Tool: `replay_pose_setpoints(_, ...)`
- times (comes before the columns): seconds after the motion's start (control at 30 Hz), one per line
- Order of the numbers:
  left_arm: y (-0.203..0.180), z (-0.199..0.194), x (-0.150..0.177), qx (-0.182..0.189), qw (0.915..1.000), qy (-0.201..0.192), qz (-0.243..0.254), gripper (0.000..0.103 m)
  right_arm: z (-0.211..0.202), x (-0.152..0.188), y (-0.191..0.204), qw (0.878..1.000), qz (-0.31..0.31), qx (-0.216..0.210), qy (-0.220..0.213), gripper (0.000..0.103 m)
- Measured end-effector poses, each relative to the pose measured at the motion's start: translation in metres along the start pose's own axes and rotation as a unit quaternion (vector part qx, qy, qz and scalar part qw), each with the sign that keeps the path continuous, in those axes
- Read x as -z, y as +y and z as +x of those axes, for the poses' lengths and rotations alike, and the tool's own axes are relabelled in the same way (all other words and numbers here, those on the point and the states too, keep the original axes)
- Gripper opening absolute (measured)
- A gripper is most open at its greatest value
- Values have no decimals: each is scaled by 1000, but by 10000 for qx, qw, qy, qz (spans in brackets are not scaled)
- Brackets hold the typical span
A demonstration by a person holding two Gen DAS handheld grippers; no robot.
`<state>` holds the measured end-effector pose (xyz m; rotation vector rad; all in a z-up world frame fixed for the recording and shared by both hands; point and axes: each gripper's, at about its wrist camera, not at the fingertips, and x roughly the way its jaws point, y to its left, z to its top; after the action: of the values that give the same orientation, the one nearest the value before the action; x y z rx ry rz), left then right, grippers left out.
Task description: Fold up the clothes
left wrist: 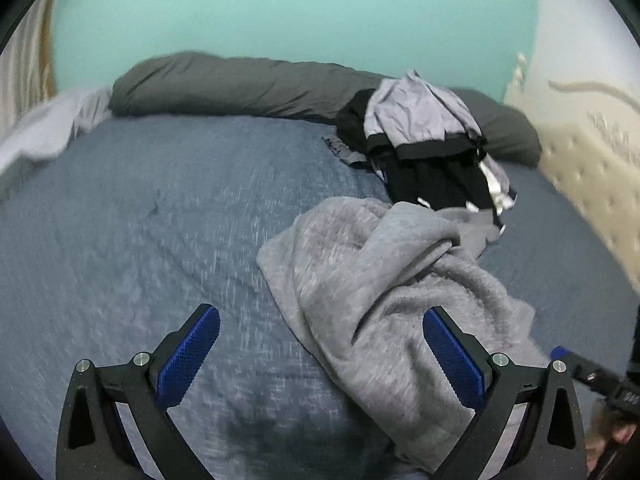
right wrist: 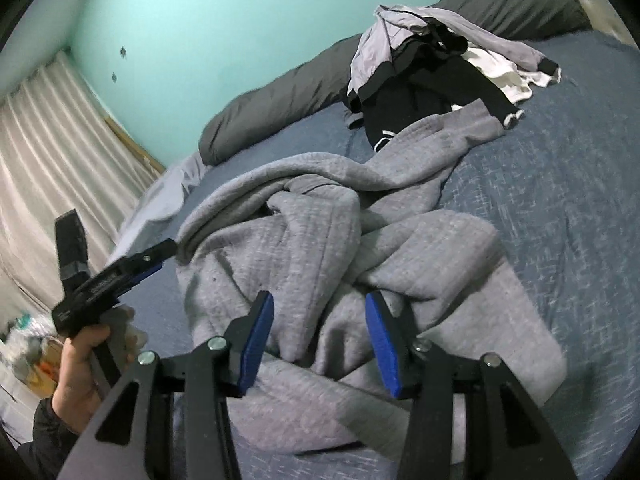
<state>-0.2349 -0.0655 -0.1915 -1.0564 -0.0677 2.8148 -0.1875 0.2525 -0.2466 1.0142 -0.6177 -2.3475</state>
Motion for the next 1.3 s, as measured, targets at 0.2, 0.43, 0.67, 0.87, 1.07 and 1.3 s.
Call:
replay_pose_setpoints(0.2,-14,8,-17,37,9996,220,189,103,0,0,-16,9987,443,-200,-174,49)
replay_pose_setpoints(0.43,-38,20,-37,-219,9972,351,621,103,-8,-2,-33,9966,687,-272,-367,49)
replay_pose_setpoints(0.67,-54,44,-46,-248,9917,711,1040,94,-15,-6,-45,9931,981,-343,-548,49)
replay_pose_setpoints(0.87,-59,62,-41,-110,9889,1034,1065,83,-17,-7,-52,9909,1141,-402,-595,49)
replay_pose_setpoints(1.07,-58,82,-34,-22,9852,1378,1016,53,-18,-8,-53,9902,1204,-396,-590,49)
replay_pose_setpoints(1.3,-63,85,-27,-24,9820,1399,1266,48,-15,-6,-57,9894,1293,-379,-548,49)
